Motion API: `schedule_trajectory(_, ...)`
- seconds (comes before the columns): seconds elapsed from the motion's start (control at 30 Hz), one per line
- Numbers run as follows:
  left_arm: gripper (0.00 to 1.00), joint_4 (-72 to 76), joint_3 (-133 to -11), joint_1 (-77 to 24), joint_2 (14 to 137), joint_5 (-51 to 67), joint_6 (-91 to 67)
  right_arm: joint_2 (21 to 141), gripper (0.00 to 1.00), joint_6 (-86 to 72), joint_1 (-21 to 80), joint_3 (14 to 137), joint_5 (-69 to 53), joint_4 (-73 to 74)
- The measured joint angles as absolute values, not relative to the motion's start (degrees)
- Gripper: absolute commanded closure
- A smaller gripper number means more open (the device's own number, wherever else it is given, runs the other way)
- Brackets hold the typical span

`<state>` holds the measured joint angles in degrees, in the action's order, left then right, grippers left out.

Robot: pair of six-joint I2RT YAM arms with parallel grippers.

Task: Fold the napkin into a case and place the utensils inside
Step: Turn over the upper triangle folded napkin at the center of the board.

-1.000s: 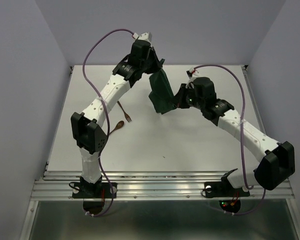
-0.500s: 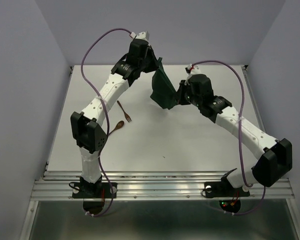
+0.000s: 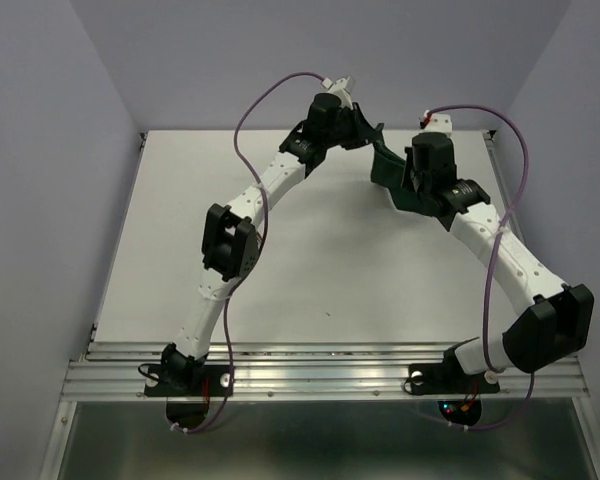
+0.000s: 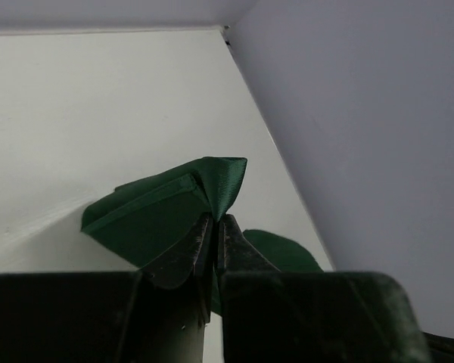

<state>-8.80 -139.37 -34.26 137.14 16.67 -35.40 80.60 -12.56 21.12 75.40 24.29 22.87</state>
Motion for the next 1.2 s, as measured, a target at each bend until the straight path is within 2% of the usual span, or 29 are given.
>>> schedule_trajectory(0.2, 1.0, 6.2, -132.6, -35.8, 138.7, 26.4, -39.0, 77.1, 0.99, -9.2, 21.1, 74.2, 28.7, 25.2)
schedule_trajectory(0.37, 1.0, 15.4, -124.9, -35.9, 138.1, 33.3, -38.5, 73.4, 0.99, -9.6, 21.4, 70.0, 24.4, 26.2)
schedule_trajectory(0.53, 1.0, 21.0, -109.3, -34.4, 135.4, 37.8, -37.1, 74.0, 0.99, -13.2, 24.5, 62.8, 18.0, 26.5)
schedule_trajectory(0.7, 1.0, 22.5, -95.5, -32.7, 132.0, 39.2, -35.3, 74.2, 0.99, -17.3, 27.2, 58.3, 13.8, 26.7)
schedule_trajectory(0.87, 1.0, 23.6, -87.5, -31.7, 125.3, 38.7, -33.0, 74.2, 0.99, -20.6, 29.0, 57.0, 12.8, 26.7)
schedule_trajectory(1.07, 1.0, 24.6, -83.7, -30.6, 118.5, 37.7, -31.7, 74.2, 0.99, -24.8, 30.1, 55.8, 14.7, 27.7)
schedule_trajectory(1.2, 1.0, 21.3, -83.7, -30.2, 115.0, 35.3, -30.1, 74.2, 0.99, -24.1, 30.1, 59.7, 15.7, 29.4)
